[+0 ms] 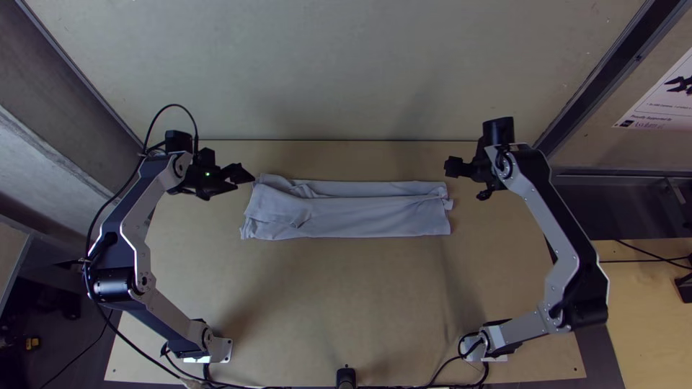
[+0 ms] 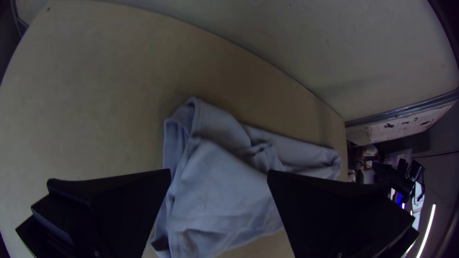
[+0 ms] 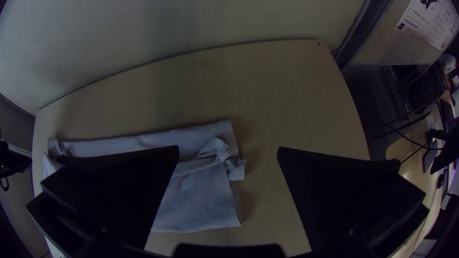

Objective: Fold the t-shirt

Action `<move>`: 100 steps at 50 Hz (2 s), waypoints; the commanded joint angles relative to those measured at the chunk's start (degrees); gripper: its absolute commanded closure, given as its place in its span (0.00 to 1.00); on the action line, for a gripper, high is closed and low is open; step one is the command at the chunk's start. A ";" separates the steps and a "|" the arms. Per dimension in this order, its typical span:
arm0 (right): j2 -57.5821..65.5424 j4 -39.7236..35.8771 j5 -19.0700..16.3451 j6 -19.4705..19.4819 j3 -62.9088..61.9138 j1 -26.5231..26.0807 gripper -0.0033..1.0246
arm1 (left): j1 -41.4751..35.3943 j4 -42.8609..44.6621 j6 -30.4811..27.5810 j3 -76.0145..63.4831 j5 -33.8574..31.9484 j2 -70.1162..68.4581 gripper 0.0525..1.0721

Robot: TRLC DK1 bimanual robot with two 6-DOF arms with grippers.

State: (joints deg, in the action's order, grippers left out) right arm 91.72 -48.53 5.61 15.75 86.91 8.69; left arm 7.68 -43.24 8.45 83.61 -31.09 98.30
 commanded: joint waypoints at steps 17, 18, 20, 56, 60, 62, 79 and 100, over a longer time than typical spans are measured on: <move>-10.25 -2.53 -0.60 -4.50 -3.33 -0.43 0.04 | 6.12 -3.95 -15.57 -8.47 -9.43 1.89 0.04; -10.51 -2.62 -0.60 -4.50 -3.59 -0.43 0.04 | 6.29 -4.04 -16.53 -8.47 -9.43 2.07 0.04; -11.04 -2.88 -0.60 -4.50 -4.03 -0.43 0.04 | 6.64 -3.95 -18.12 -8.47 -9.43 2.77 0.04; -13.68 -3.85 -0.60 -4.85 -9.57 -0.43 0.04 | 0.84 -1.58 -18.12 -6.09 -15.05 15.78 0.04; -13.76 -3.85 -0.60 -5.03 -10.01 -0.60 0.04 | -1.88 2.29 -14.07 -6.97 -14.79 15.52 0.04; -13.76 -3.85 -0.60 -5.03 -10.10 -0.69 0.04 | -3.29 3.61 -12.14 -6.97 -14.52 15.69 0.04; -14.29 -3.85 -0.60 -4.85 -12.29 -1.48 0.04 | -16.12 9.85 -1.94 -6.62 -3.54 17.10 0.04; -14.55 -2.79 -0.68 -4.23 -15.90 -1.39 0.04 | -18.67 8.00 3.15 -7.15 6.57 14.99 0.97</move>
State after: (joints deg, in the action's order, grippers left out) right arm 79.05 -51.68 5.15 11.49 72.40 7.35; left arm -10.59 -32.16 9.52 80.62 -26.02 111.48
